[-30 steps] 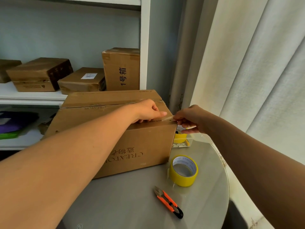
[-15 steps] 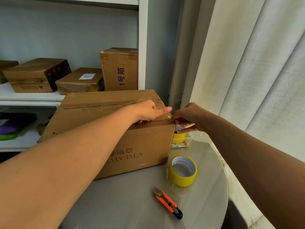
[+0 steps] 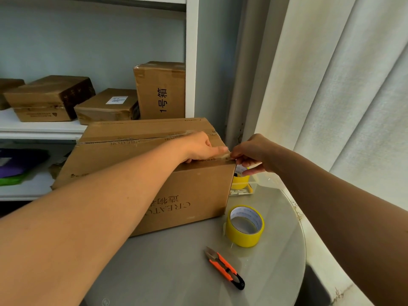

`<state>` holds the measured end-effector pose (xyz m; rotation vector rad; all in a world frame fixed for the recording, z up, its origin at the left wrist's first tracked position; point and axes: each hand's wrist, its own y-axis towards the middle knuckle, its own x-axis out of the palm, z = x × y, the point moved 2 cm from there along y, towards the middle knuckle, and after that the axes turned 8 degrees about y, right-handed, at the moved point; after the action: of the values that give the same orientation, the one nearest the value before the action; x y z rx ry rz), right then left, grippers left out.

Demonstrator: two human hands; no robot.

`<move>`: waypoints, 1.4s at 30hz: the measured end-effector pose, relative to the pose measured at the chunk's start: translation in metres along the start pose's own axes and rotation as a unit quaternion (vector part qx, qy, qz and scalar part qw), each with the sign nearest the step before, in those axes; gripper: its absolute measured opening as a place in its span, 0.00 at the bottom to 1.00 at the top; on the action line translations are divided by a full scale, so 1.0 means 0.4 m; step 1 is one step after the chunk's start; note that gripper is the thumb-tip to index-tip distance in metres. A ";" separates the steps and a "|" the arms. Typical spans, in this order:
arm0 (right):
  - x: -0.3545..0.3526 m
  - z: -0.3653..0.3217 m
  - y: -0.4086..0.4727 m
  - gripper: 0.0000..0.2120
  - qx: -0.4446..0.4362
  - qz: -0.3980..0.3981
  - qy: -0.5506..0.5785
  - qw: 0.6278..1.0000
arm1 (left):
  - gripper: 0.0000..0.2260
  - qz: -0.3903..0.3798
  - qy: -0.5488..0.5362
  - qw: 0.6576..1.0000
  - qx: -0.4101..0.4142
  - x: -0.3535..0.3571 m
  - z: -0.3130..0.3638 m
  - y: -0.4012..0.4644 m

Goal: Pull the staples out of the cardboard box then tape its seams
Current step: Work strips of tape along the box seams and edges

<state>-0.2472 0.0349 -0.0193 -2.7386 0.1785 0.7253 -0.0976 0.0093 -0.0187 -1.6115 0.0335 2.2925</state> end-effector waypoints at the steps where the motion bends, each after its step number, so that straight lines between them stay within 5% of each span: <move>1: 0.001 -0.002 0.001 0.08 0.001 -0.001 -0.002 1.000 | 0.18 0.000 0.004 1.000 0.003 0.001 0.002 0.000; 9: -0.003 0.006 0.017 0.10 -0.037 0.002 -0.047 0.998 | 0.08 0.029 -0.016 0.999 0.028 0.003 0.013 -0.016; 16: -0.086 0.031 0.007 0.26 -0.063 0.044 -0.291 0.954 | 0.07 0.034 -0.021 0.999 0.035 0.003 0.012 -0.022; 21: -0.045 0.046 -0.008 0.25 -0.030 -0.023 -0.017 0.999 | 0.06 0.015 -0.033 0.999 0.034 0.005 0.006 -0.015; 30: 0.043 0.073 -0.018 0.13 0.029 -0.044 0.143 0.988 | 0.03 0.003 -0.041 0.999 0.026 0.002 0.015 -0.037; 34: 0.034 0.112 -0.030 0.11 0.027 0.036 0.195 0.980 | 0.11 0.071 -0.047 0.996 0.042 0.030 0.019 -0.060; 36: 0.026 0.150 -0.037 0.12 -0.005 0.056 0.115 0.992 | 0.08 0.211 0.049 0.973 0.080 0.052 0.024 -0.098; 38: 0.049 0.194 -0.049 0.09 -0.042 -0.008 -0.051 0.998 | 0.06 0.288 0.100 0.938 0.167 0.102 0.032 -0.143; 40: 0.088 0.236 -0.055 0.10 -0.066 -0.080 -0.216 0.971 | 0.07 0.240 0.110 0.946 0.186 0.177 0.027 -0.157; 42: 0.133 0.288 -0.065 0.09 -0.079 -0.101 -0.328 0.936 | 0.09 0.126 0.066 0.983 0.115 0.274 -0.004 -0.140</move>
<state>-0.2496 0.0940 -0.1347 -2.4316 -0.3172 1.5811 -0.1129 0.0902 -0.1101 -1.7151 0.5424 2.2541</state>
